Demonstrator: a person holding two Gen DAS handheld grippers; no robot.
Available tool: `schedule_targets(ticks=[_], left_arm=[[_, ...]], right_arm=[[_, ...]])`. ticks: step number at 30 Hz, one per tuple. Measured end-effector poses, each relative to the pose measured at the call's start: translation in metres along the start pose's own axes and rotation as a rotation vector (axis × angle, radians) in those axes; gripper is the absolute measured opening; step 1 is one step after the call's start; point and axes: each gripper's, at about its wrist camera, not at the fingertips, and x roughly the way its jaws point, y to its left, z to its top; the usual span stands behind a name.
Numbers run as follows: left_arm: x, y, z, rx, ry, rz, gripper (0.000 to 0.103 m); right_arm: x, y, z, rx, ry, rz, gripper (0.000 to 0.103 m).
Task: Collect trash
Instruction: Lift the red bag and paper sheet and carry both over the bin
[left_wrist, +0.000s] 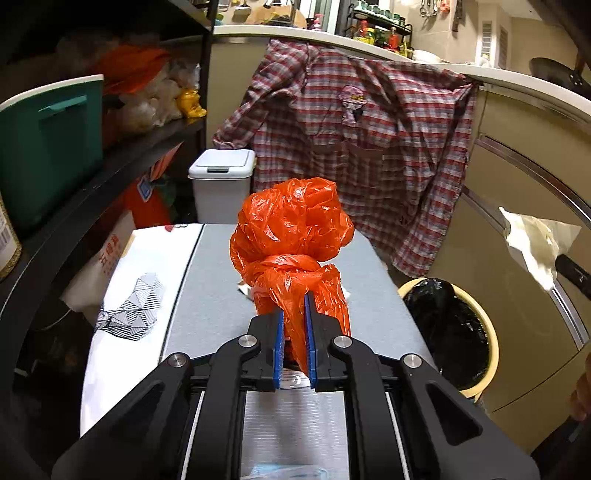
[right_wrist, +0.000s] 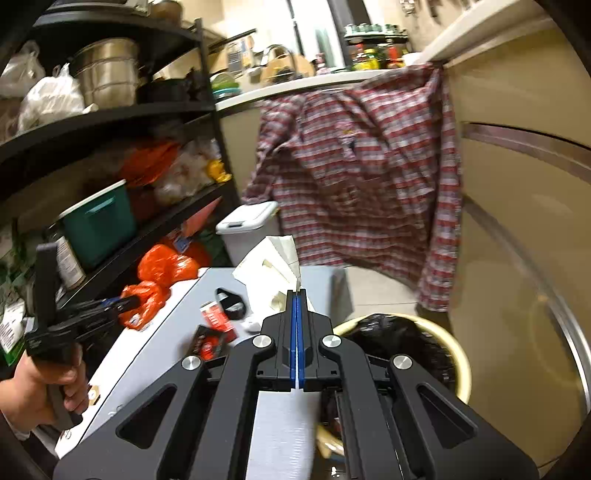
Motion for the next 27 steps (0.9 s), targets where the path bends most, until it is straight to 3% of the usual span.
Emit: schedule_targets(ticks=[16,27], left_arm=[[-0.019,-0.075,-0.004,0.08,-0.024,-0.116,0.01],[-0.004,-0.137,0.006,0.138,-0.023,-0.174,0.01]], right_arm=[[-0.035,-0.059,0.017,0.041,-0.04,-0.129,0.0],[-0.031,-0.079,0.017,0.079,-0.023,-0.15,0.0]])
